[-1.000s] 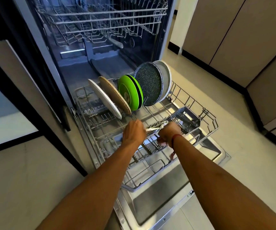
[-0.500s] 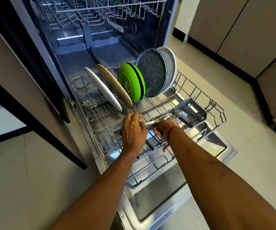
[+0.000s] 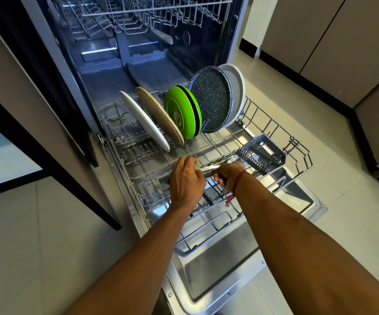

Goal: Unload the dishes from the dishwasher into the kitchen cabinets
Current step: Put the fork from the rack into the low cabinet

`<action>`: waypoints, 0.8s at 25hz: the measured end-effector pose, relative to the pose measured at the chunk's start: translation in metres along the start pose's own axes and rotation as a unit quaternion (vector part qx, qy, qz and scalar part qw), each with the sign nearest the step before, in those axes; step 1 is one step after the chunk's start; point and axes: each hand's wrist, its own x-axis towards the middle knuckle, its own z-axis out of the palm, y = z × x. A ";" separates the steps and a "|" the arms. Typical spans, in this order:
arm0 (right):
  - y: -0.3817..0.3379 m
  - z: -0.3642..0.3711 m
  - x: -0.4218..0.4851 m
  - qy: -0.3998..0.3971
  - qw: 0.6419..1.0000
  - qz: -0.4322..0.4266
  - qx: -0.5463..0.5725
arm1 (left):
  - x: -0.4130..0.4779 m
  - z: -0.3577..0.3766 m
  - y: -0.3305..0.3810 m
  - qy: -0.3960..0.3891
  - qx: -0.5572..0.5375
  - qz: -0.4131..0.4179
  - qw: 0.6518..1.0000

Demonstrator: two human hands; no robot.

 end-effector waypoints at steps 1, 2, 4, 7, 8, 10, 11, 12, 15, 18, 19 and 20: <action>0.000 0.000 -0.001 0.002 1.000 -0.006 -0.011 | 0.000 0.000 0.001 -0.001 -0.004 -0.003 1.000; 0.000 0.001 -0.003 0.000 1.000 -0.008 -0.025 | -0.001 -0.001 0.001 -0.003 -0.008 -0.006 1.000; -0.002 0.002 -0.004 -0.002 0.999 -0.007 -0.042 | 0.000 -0.001 0.000 -0.006 -0.016 -0.012 1.000; -0.002 0.005 0.001 0.009 0.999 0.006 -0.034 | 0.000 0.000 0.000 -0.002 -0.020 -0.014 1.000; -0.002 0.005 0.001 0.012 1.000 0.008 -0.027 | 0.000 0.000 0.000 -0.001 -0.021 -0.014 1.000; -0.002 0.007 0.002 0.021 0.999 0.010 -0.030 | -0.001 0.001 -0.001 0.001 -0.018 -0.010 1.000; -0.001 0.007 0.003 0.022 0.999 0.013 -0.034 | -0.001 0.001 -0.001 0.002 -0.015 -0.007 1.000; -0.002 0.007 0.003 0.023 0.999 0.018 -0.028 | 0.000 0.002 -0.002 0.002 -0.012 -0.004 1.000; -0.002 0.009 0.000 0.029 0.999 0.012 -0.021 | 0.000 0.002 -0.003 0.007 -0.014 -0.001 1.000; -0.004 0.007 -0.008 0.015 0.999 -0.008 -0.036 | 0.000 0.001 -0.002 0.010 -0.013 -0.002 1.000; -0.004 0.005 -0.011 0.014 0.999 -0.009 -0.037 | 0.000 0.001 -0.002 0.011 -0.011 0.000 1.000; -0.005 0.003 -0.013 0.016 0.999 -0.012 -0.037 | 0.000 0.001 -0.001 0.012 -0.009 0.002 1.000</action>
